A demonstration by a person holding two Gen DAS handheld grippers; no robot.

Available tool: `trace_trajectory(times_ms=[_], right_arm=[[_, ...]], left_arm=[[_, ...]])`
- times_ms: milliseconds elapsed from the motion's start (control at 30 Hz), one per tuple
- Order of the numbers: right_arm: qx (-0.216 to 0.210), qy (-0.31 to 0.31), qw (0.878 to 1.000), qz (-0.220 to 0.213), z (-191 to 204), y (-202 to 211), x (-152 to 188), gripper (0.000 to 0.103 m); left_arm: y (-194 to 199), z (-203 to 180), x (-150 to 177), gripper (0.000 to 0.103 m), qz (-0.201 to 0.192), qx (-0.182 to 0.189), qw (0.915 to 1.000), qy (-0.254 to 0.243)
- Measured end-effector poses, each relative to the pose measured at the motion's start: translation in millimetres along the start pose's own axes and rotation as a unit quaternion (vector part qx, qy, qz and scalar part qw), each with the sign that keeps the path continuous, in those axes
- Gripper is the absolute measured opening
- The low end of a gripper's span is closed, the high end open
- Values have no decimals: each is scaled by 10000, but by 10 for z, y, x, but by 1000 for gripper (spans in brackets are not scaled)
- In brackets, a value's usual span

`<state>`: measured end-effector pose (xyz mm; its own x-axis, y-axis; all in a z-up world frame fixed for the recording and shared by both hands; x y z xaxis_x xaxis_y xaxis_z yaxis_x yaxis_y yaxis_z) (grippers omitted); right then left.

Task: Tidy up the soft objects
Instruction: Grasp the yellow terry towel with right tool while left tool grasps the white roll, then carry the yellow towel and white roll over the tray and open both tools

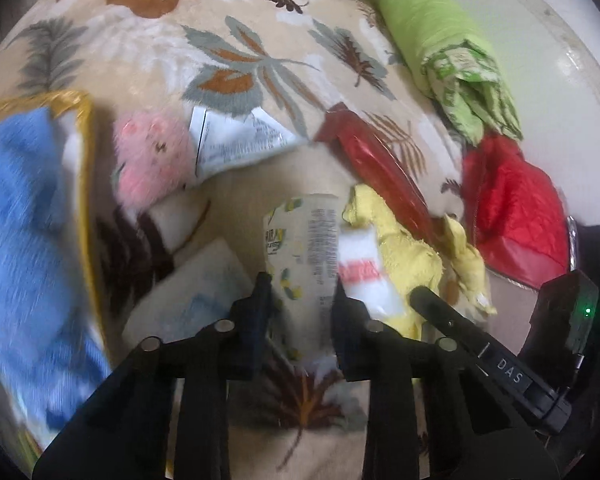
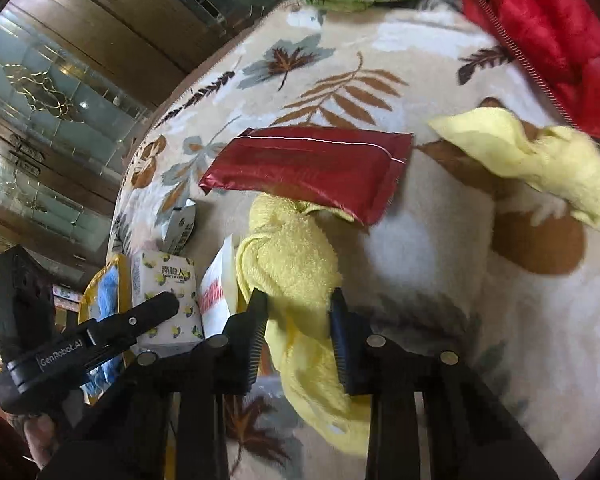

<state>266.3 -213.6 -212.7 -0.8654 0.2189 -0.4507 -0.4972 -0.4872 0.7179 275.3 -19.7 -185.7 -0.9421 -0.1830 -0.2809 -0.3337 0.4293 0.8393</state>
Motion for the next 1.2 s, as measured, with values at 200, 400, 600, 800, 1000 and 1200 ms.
trace_trajectory(times_ms=[200,400,600,800,1000,1200], right_arm=[[-546,-163,9981,-214,-22,205,111,30],[-252,-10,9986,-459,47,335,25,76],[88,-44,9998,-181,-37,-13,-124,75],[131,8,9999,58,-51,-312,-32,50],[273,139,9992,-251,39,48,113,42],[39,18,9978,-657,60,572,263,42]], left_arm=[[236,-132,294,22,-89,-53,9996,-265],[281,-380,305,21,-120,48,9987,-485],[296,-570,341,21,-89,220,9960,-862],[209,-365,421,21,100,578,9967,-565],[265,-287,523,21,119,690,9967,-409],[273,-405,627,21,169,726,9963,-423]])
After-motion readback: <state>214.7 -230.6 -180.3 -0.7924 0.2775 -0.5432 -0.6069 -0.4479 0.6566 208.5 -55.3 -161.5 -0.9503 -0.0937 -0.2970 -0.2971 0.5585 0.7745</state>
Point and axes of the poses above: each gripper's, at about its wrist camera, not at the fingertips, and y roughly against the way its jaws point, z to its left, x to its underside, the point moved 9 cm from there along -y, roughly the way its jaws point, and after that the axes turned 2 degrees about -x, right-handed, at the moved point
